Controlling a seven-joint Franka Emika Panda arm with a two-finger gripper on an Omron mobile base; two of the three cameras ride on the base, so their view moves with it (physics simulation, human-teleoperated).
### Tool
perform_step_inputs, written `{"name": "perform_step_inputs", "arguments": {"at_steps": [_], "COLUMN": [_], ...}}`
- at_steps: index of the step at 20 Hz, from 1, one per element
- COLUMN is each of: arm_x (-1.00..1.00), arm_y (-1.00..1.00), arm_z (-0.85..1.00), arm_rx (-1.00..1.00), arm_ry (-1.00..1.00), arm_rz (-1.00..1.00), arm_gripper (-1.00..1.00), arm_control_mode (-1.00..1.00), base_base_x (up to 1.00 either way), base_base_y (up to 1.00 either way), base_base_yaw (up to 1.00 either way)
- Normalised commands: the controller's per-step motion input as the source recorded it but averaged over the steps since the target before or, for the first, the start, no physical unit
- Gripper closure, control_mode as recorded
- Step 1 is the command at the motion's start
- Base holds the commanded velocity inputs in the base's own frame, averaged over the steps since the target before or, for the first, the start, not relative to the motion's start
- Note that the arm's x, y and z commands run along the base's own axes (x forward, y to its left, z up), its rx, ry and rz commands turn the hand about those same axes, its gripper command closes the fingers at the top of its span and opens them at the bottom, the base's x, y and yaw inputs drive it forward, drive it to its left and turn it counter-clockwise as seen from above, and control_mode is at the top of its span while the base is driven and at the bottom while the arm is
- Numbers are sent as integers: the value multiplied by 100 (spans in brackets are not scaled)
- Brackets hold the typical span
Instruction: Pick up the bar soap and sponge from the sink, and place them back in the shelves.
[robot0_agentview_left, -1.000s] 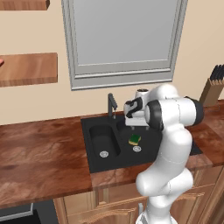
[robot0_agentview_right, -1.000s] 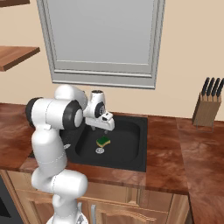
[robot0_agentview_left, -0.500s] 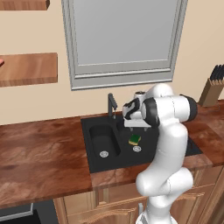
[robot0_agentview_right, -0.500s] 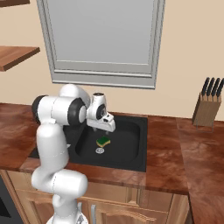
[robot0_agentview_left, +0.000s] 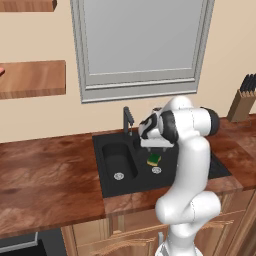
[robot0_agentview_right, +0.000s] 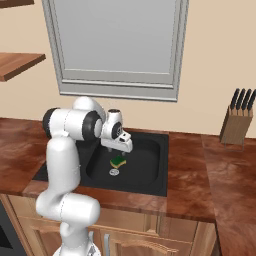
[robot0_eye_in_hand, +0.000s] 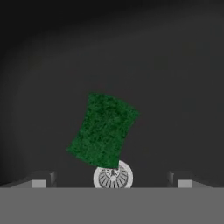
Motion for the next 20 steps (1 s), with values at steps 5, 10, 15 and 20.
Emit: {"name": "perform_step_inputs", "arguments": {"at_steps": [5,10,15,20], "arm_x": [14,12,6,1], "arm_y": [0,0,0,0], "arm_z": [-24,-21,-19,-14], "arm_rx": [0,0,0,0], "arm_ry": [0,0,0,0], "arm_rz": [0,0,0,0], "arm_gripper": [-100,-100,-100,-100], "arm_control_mode": [-100,-100,-100,-100], "base_base_x": [0,0,0,0], "base_base_y": [0,0,0,0], "base_base_yaw": [0,0,0,0]}}
